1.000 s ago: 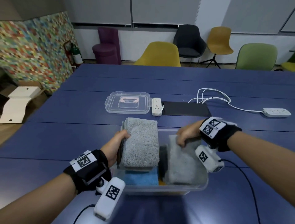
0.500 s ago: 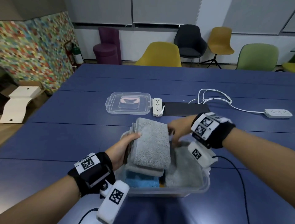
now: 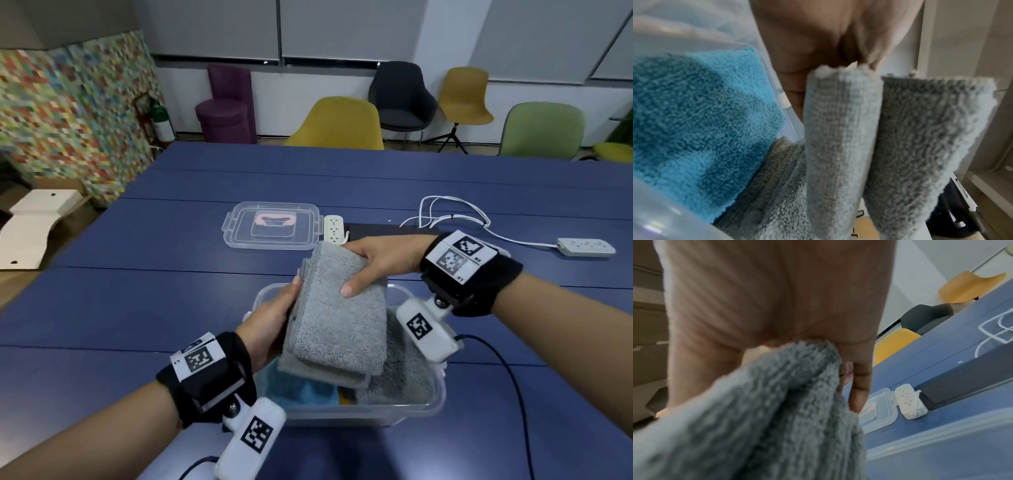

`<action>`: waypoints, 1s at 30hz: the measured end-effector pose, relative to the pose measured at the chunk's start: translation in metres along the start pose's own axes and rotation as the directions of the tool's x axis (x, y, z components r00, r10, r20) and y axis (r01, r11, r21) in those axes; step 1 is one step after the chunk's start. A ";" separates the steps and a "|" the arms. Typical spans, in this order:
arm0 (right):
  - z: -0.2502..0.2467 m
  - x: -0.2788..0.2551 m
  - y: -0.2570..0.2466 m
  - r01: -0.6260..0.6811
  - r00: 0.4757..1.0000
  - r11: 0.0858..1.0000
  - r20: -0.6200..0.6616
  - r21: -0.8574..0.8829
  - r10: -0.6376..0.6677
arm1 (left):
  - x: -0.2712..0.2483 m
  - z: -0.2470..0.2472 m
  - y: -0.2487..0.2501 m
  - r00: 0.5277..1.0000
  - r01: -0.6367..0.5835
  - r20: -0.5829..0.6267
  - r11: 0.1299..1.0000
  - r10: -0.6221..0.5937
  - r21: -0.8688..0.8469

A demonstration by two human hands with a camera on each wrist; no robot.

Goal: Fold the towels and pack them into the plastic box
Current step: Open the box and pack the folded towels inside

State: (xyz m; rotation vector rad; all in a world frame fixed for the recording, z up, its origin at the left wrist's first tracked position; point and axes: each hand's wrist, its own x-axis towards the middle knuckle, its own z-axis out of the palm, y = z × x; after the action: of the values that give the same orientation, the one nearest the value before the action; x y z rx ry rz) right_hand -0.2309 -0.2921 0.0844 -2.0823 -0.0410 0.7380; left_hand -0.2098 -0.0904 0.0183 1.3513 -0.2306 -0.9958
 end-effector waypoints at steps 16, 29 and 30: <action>0.051 0.084 0.013 -0.107 0.968 0.980 0.206 -0.167 0.141 | -0.005 -0.028 -0.017 0.986 0.126 -0.139 0.955 -0.091 0.268; 0.029 0.012 -0.009 -0.257 0.962 0.642 -0.129 -0.723 0.240 | -0.004 0.012 0.024 0.969 -0.202 0.145 -0.307 -0.199 0.930; 0.033 0.006 0.002 -0.298 0.939 0.598 -0.117 -0.744 0.323 | -0.001 0.014 0.018 0.968 -0.190 0.116 -0.348 -0.222 0.918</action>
State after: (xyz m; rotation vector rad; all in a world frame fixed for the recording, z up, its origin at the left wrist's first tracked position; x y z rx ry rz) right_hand -0.2433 -0.2670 0.0660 -2.9400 0.0044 1.0994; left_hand -0.2116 -0.1015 0.0383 2.8456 -1.7045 -0.8519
